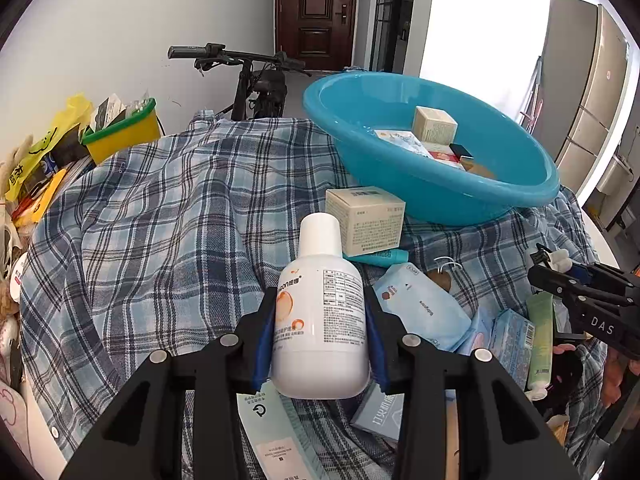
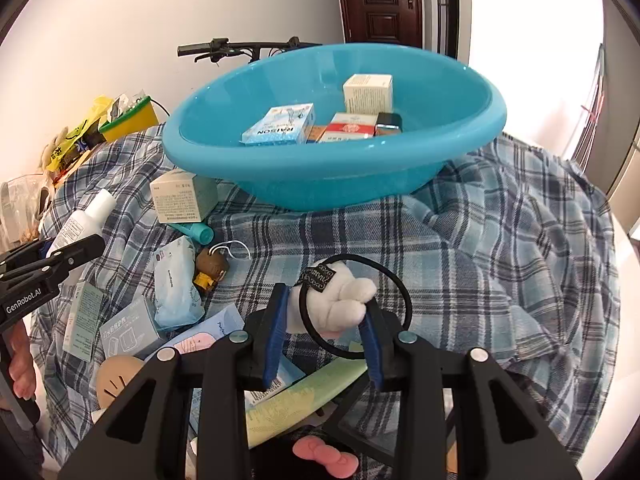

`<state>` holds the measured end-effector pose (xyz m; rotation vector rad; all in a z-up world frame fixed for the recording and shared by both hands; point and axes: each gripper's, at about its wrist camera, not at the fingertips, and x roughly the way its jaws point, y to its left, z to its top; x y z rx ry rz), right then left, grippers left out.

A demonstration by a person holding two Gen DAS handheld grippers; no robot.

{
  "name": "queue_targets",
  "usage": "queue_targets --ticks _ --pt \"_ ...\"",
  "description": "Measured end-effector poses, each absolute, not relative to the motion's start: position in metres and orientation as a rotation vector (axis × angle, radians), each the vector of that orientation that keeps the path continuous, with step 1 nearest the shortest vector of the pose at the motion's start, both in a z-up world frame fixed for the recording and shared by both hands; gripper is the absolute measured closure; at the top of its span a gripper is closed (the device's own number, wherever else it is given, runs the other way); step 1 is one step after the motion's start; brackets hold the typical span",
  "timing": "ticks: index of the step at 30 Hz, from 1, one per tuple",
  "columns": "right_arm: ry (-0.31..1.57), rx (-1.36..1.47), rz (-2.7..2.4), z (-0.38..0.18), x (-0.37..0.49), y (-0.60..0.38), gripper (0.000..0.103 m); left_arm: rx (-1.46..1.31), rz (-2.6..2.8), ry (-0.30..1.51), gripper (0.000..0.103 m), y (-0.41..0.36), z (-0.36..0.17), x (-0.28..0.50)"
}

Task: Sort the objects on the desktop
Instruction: 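Lift the bottle with the left gripper while the right gripper lifts the plush toward the basin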

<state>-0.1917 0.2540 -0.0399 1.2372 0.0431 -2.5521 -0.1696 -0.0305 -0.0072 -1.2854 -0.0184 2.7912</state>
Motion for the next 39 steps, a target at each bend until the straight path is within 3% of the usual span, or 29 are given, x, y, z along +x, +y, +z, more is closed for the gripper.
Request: queue_targets --ticks 9,18,27,39 --pt "0.062 1.036 -2.636 0.001 -0.162 0.254 0.07 -1.161 2.814 0.037 0.061 -0.008 0.015 -0.156" --pt "0.01 0.757 -2.748 0.048 -0.134 0.257 0.07 -0.708 2.926 0.124 0.061 0.022 0.076 -0.112" --pt "0.05 0.436 -2.851 0.088 -0.094 0.258 0.07 -0.393 2.984 0.086 0.061 0.028 0.12 -0.077" --pt "0.065 0.196 -2.894 0.115 -0.062 0.258 0.07 -0.323 2.947 0.023 0.061 0.03 0.137 -0.055"
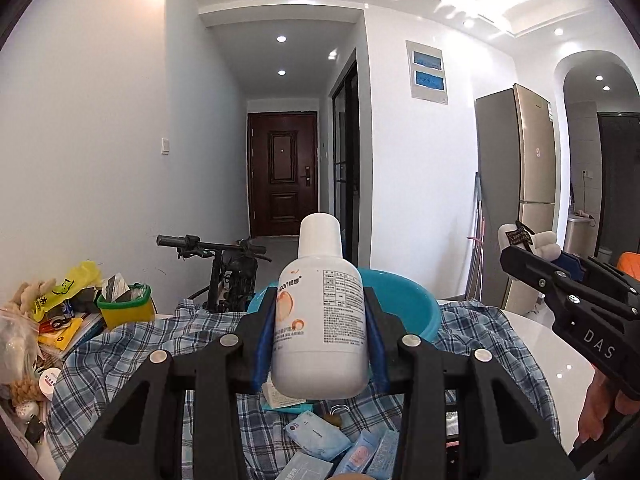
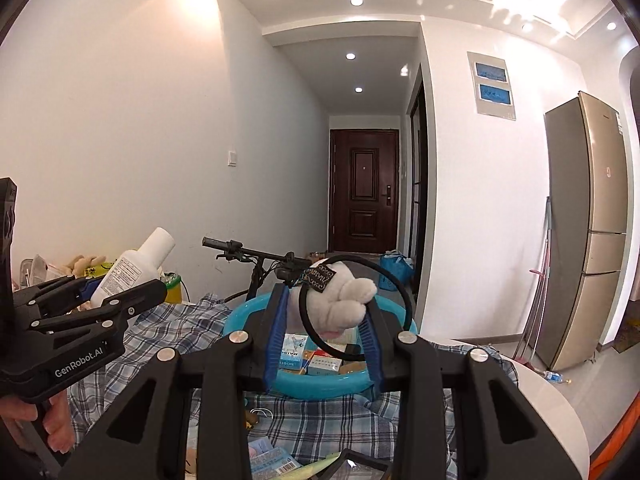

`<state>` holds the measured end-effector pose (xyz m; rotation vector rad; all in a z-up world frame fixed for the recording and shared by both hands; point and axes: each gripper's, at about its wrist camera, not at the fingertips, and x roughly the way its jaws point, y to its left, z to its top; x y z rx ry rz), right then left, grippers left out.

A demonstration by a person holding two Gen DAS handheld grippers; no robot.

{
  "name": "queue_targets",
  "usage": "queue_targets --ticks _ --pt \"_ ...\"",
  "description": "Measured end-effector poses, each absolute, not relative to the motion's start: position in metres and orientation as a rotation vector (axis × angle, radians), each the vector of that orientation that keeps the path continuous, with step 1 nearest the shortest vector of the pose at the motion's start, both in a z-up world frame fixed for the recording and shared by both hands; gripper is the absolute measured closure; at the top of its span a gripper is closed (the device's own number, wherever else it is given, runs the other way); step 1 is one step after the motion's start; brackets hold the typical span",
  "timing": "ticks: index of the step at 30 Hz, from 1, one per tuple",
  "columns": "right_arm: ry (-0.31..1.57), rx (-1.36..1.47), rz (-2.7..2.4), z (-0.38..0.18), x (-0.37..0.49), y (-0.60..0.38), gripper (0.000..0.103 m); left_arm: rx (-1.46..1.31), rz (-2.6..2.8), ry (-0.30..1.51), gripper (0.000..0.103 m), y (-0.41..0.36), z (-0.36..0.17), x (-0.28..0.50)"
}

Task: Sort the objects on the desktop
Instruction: 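Lift the bottle with the left gripper while the right gripper lifts the plush toward the basin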

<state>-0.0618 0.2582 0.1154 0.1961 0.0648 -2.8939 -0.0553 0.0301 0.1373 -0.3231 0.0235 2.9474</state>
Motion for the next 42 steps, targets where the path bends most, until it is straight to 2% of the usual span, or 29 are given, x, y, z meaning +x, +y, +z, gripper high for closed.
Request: queue_targets --ticks 14,30,36,42 --pt "0.047 0.224 -2.899 0.112 -0.074 0.268 0.07 -0.304 2.972 -0.013 0.061 0.022 0.134 -0.072" --pt "0.021 0.238 -2.89 0.106 -0.131 0.267 0.07 -0.316 2.967 -0.054 0.061 0.023 0.124 -0.148" --pt "0.0 0.246 -2.895 0.108 -0.161 0.264 0.07 -0.338 2.982 -0.126 0.061 0.019 0.119 -0.185" --pt "-0.028 0.234 -2.927 0.107 -0.184 0.266 0.07 -0.332 3.002 -0.065 0.061 0.021 0.12 -0.213"
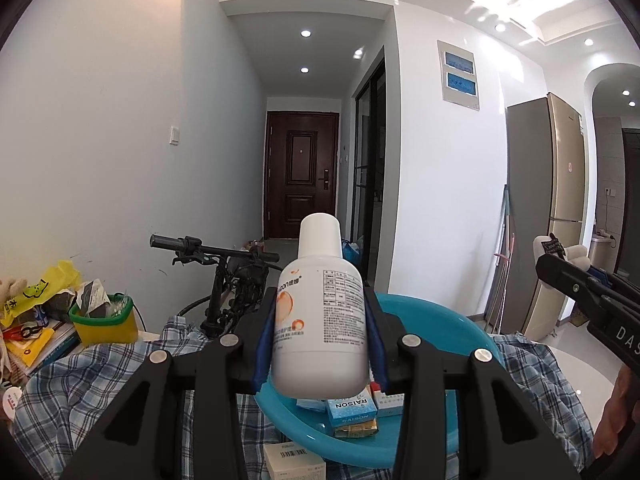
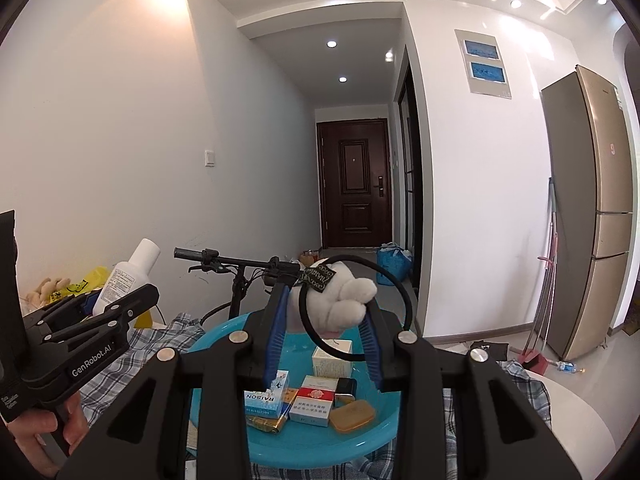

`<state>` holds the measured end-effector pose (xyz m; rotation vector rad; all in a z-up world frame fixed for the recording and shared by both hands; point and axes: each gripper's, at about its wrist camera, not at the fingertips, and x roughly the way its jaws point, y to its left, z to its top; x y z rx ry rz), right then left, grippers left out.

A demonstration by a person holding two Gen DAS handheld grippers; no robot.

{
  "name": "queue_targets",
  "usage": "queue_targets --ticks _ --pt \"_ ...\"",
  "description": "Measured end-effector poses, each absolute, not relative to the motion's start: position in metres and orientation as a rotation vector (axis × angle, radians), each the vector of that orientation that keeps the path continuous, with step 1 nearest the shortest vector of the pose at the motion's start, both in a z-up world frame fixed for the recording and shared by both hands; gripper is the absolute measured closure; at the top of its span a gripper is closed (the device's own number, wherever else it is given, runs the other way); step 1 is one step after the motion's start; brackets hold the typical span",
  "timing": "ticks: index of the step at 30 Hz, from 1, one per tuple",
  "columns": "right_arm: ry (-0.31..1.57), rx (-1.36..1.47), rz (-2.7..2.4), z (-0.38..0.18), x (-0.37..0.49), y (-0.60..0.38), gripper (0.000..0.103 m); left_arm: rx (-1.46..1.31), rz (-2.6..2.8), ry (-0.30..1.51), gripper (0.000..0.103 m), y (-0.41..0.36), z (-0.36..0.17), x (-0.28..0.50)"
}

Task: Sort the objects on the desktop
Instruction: 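Lift the bottle with the left gripper while the right gripper lifts the plush toward the basin, then lower the bottle into the turquoise basin and open the left gripper while the right holds the plush above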

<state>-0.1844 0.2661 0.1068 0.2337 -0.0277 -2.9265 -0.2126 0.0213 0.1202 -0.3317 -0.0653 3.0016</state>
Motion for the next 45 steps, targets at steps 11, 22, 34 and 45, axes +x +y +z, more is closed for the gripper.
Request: queue_targets --ticks 11,22,34,45 --pt "-0.019 0.259 -2.95 0.105 -0.224 0.268 0.07 -0.374 2.988 -0.077 0.061 0.019 0.106 -0.252" --pt "0.024 0.306 -2.948 0.095 -0.264 0.263 0.07 -0.423 2.989 -0.096 0.061 0.012 0.102 -0.294" --pt "0.005 0.327 -2.938 0.097 -0.3 0.265 0.07 -0.52 2.95 -0.041 0.061 0.032 0.092 -0.338" --pt "-0.006 0.301 -2.924 0.105 -0.313 0.262 0.07 -0.488 2.93 -0.109 0.061 0.026 0.106 -0.358"
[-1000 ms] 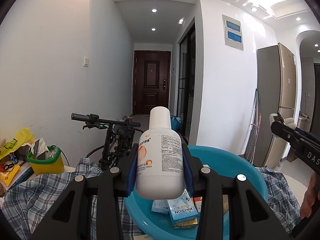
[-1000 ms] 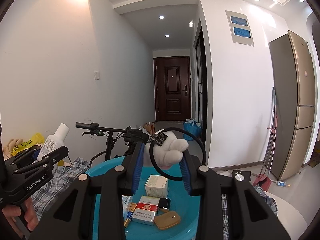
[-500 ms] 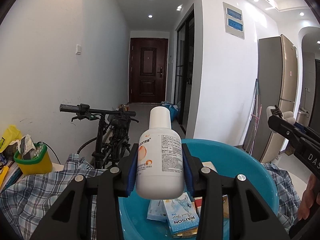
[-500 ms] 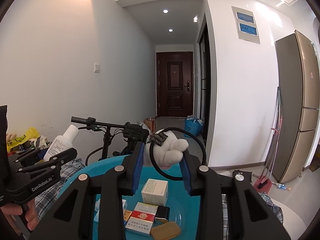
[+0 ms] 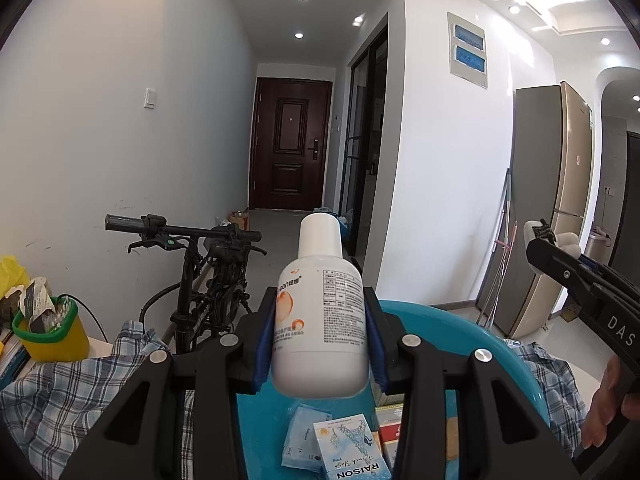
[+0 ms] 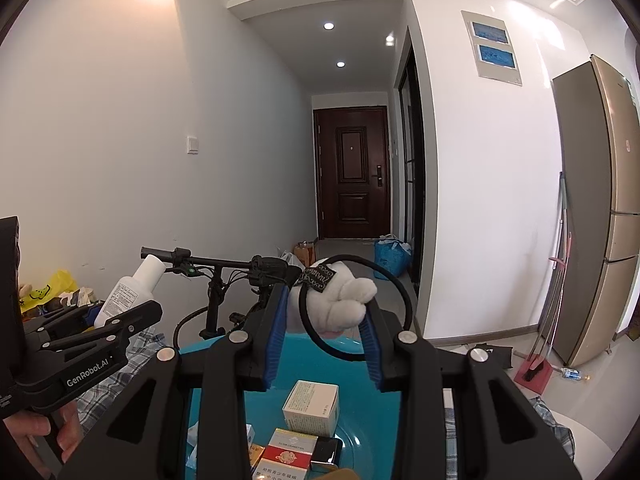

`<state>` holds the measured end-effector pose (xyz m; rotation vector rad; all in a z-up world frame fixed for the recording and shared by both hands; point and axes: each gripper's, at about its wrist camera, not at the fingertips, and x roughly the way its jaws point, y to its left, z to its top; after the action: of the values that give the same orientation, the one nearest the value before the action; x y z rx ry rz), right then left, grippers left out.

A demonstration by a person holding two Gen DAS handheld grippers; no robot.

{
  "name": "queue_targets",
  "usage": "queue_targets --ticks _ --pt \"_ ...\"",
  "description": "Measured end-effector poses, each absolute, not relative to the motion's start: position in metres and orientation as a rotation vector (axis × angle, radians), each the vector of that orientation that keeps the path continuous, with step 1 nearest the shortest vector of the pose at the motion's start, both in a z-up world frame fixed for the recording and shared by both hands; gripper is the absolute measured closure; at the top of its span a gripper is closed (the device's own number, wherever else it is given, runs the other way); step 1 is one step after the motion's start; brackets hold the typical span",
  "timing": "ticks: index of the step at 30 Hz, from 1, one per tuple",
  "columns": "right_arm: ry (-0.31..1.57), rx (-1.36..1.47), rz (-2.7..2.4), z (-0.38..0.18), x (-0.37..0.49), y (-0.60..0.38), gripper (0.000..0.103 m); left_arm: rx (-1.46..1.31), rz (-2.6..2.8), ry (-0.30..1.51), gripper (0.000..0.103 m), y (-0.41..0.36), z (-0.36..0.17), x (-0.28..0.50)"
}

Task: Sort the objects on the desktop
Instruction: 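Lower the bottle into the turquoise basin and open the left gripper while the right holds the plush above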

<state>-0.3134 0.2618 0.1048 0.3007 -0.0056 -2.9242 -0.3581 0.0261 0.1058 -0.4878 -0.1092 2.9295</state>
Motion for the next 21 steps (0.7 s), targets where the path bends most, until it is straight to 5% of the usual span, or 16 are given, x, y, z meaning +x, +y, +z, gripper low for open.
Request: queue_targets --ticks 21 --pt "-0.046 0.977 -2.696 0.068 -0.366 0.252 0.07 -1.256 2.628 -0.163 0.061 0.038 0.052 -0.419"
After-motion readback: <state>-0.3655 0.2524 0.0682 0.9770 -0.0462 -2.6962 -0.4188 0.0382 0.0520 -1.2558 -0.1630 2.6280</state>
